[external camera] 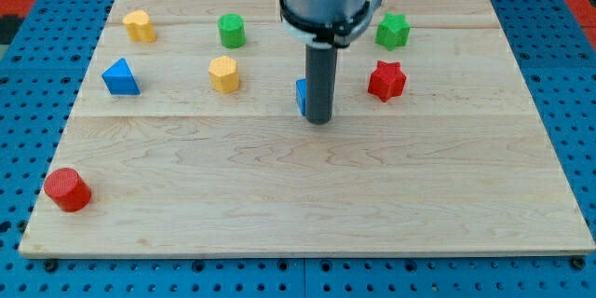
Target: Move the blue triangle to the left of the yellow hexagon
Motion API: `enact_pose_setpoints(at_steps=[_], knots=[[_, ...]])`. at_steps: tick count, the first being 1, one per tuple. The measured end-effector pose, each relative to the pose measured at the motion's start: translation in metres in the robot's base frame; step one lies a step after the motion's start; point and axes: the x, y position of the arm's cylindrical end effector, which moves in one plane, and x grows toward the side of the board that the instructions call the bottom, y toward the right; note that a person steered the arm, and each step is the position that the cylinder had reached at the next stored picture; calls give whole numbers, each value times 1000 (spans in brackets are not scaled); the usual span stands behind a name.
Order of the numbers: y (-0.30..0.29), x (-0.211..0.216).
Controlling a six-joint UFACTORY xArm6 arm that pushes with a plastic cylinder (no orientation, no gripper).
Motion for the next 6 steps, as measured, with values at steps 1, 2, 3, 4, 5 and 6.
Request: enact_pose_setpoints(at_steps=[1,2,3,4,5,6], knots=[[-11,-19],[-22,-19],[-47,-19],[-83,3],[-211,22],[-326,18]])
